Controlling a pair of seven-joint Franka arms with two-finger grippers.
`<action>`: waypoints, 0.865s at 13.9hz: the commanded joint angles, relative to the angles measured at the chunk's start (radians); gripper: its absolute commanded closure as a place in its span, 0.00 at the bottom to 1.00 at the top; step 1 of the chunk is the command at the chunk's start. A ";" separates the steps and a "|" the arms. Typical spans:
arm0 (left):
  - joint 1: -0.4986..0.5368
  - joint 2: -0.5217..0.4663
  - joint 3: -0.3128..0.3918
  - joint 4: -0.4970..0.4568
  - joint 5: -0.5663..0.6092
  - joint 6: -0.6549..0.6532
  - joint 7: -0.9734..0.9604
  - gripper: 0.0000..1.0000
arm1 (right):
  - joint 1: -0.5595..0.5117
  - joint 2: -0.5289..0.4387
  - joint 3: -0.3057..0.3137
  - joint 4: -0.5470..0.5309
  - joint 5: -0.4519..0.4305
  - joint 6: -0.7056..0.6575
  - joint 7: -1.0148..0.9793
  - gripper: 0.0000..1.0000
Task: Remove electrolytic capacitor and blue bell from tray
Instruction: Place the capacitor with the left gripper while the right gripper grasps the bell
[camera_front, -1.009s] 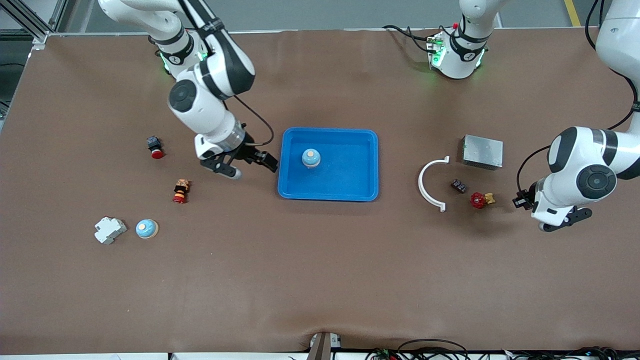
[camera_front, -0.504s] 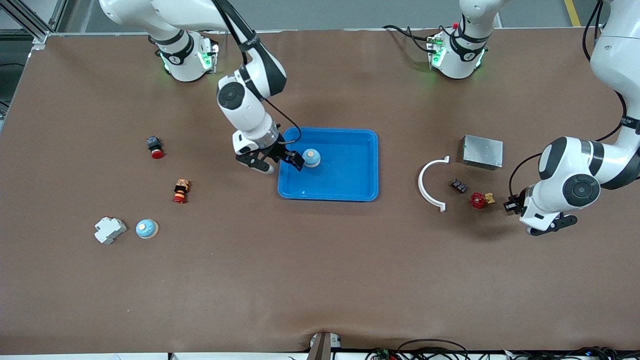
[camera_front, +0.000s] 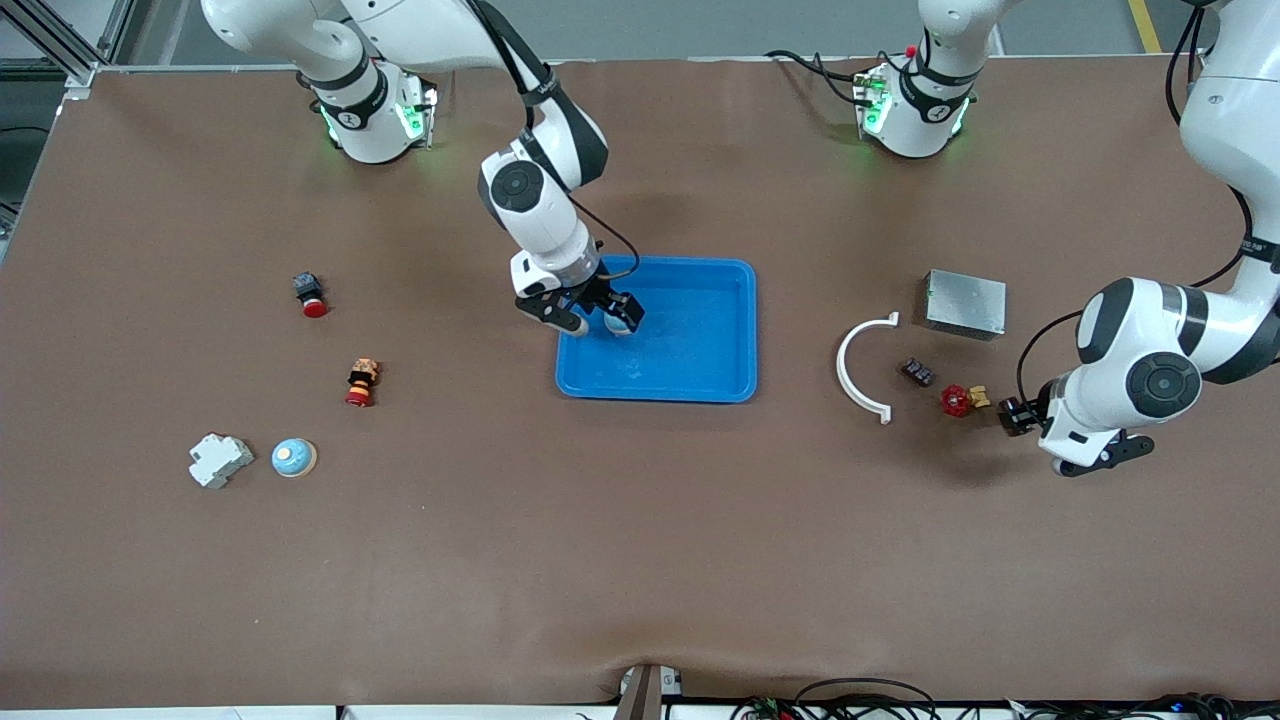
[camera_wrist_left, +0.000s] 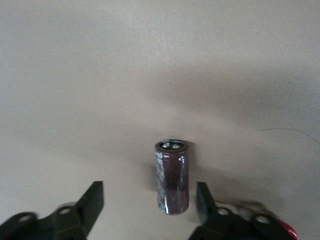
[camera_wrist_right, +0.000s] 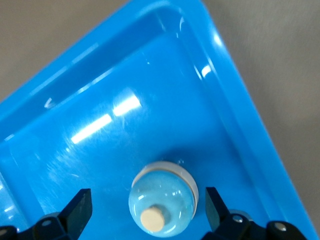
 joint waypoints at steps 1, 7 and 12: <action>0.006 -0.087 -0.057 -0.002 -0.022 -0.089 0.015 0.00 | 0.040 0.034 -0.020 0.019 0.020 0.016 0.013 0.00; 0.002 -0.170 -0.167 0.197 -0.210 -0.375 0.025 0.00 | 0.051 0.068 -0.023 0.041 0.020 0.017 0.013 0.39; 0.003 -0.176 -0.275 0.399 -0.232 -0.582 0.064 0.00 | 0.053 0.095 -0.023 0.073 0.018 0.016 0.056 1.00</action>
